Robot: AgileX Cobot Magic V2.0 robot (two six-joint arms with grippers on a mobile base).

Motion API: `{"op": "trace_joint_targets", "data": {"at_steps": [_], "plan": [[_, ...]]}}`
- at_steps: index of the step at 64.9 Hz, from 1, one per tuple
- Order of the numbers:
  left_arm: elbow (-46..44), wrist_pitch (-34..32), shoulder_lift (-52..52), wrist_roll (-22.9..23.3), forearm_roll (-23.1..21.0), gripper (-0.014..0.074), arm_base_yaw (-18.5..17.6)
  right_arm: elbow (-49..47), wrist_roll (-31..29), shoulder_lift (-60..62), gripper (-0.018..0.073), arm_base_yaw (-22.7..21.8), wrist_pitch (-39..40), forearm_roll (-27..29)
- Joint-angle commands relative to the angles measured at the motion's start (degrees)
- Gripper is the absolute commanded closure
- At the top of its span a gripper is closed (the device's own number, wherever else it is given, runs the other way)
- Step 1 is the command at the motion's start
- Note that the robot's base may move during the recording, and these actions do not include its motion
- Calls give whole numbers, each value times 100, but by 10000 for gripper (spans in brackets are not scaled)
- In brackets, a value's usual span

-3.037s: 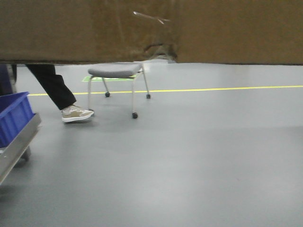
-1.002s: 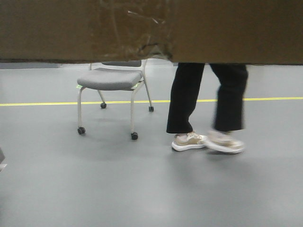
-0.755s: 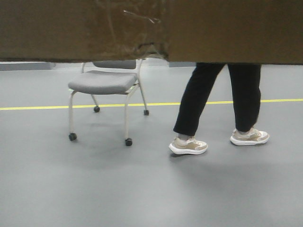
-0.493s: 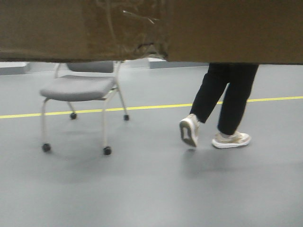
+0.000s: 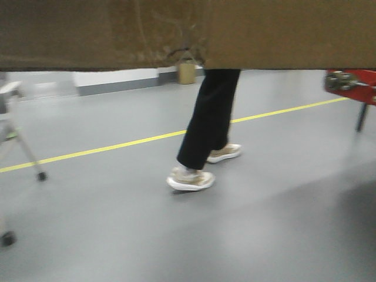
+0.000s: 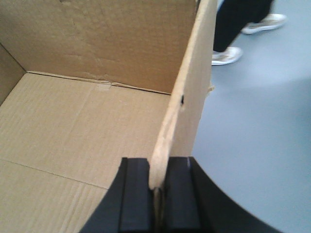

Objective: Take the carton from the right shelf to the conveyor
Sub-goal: 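Hold the carton with both grippers while the base turns away, then carry the carton with both grippers over the grey conveyor belt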

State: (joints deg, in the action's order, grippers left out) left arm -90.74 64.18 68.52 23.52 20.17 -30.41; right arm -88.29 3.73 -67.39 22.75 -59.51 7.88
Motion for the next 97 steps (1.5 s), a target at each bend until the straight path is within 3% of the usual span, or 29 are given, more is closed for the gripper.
{"op": "trace_joint_targets", "data": {"at_steps": [1, 18, 49, 97], "plan": [[-28, -73, -73, -42, 247, 602, -22, -33, -73, 76, 627, -23, 262, -106], [-28, -73, -73, -42, 316, 602, -22, -33, -73, 76, 627, -23, 262, -106], [-28, -73, -73, -42, 1000, 602, -22, -33, -73, 76, 627, -23, 262, -106], [-28, -84, -73, -42, 1037, 602, -22, -33, -73, 76, 627, -23, 262, -106]]}}
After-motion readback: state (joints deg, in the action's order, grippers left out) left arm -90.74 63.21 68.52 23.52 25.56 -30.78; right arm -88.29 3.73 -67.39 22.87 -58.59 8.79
